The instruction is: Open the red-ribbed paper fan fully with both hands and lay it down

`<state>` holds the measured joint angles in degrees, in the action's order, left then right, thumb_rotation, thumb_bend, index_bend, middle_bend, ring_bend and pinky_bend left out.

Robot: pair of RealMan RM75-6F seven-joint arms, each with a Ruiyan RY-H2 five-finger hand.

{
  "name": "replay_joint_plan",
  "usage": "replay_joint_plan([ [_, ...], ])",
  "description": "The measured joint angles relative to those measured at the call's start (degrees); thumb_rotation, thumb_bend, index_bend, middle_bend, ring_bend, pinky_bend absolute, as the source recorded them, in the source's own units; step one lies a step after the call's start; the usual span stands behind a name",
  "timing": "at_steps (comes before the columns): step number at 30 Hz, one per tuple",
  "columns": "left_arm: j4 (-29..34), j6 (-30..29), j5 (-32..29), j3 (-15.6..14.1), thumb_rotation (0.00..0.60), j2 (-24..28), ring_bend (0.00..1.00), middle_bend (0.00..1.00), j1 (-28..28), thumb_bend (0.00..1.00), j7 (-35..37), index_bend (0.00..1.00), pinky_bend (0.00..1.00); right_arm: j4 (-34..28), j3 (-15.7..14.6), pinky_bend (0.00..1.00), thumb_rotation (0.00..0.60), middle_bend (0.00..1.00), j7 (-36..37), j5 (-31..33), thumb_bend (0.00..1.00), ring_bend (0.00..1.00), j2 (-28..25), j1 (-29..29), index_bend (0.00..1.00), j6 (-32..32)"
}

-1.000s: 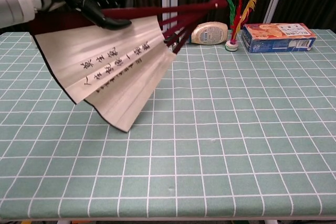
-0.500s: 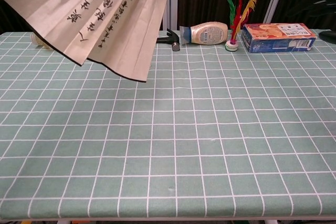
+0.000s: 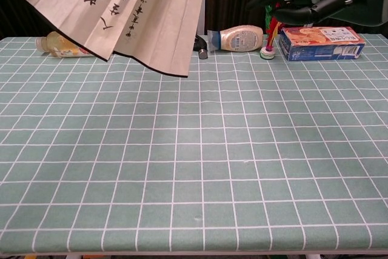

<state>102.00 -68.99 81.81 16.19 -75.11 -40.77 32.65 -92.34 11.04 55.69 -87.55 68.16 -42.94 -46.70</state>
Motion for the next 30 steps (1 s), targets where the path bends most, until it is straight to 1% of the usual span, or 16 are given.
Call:
replay_joint_plan([
  [8, 1.53, 0.3, 0.34, 0.59, 0.6, -1.08, 0.67, 0.73, -0.8, 0.41, -1.88, 0.64, 0.65, 1.01, 0.27, 0.05, 0.6, 0.21, 3.5, -0.6, 0.33, 0.03, 2.55, -3.35, 0.27, 1.26],
  [12, 2.19, 0.57, 0.46, 0.9, 0.6, -1.39, 0.67, 0.73, -1.2, 0.41, -2.14, 0.64, 0.65, 1.87, 0.18, 0.05, 0.6, 0.22, 4.98, -1.13, 0.34, 0.03, 3.41, -4.81, 0.27, 1.57],
  [19, 2.87, 1.13, 0.3, 1.44, 0.6, -2.06, 0.67, 0.73, -1.96, 0.41, -3.17, 0.64, 0.65, 2.69, -0.14, 0.05, 0.6, 0.23, 7.43, -2.37, 0.36, 0.05, 4.64, -6.76, 0.31, 1.11],
  [22, 3.12, 1.15, 0.26, 1.56, 0.6, -2.27, 0.67, 0.73, -2.08, 0.41, -3.36, 0.64, 0.65, 2.8, -0.34, 0.05, 0.6, 0.25, 8.08, -2.78, 0.4, 0.06, 5.1, -7.48, 0.35, 0.5],
  [26, 3.5, 1.05, 0.31, 1.6, 0.6, -2.31, 0.67, 0.73, -2.05, 0.41, -3.43, 0.64, 0.65, 3.04, -0.33, 0.06, 0.6, 0.29, 8.14, -2.33, 0.51, 0.1, 5.79, -7.92, 0.46, -0.11],
  [30, 3.83, 1.17, 0.34, 1.71, 0.6, -2.17, 0.67, 0.73, -2.1, 0.41, -3.09, 0.64, 0.65, 3.26, -0.1, 0.08, 0.6, 0.31, 7.52, -0.98, 0.59, 0.13, 6.71, -8.27, 0.52, -0.38],
])
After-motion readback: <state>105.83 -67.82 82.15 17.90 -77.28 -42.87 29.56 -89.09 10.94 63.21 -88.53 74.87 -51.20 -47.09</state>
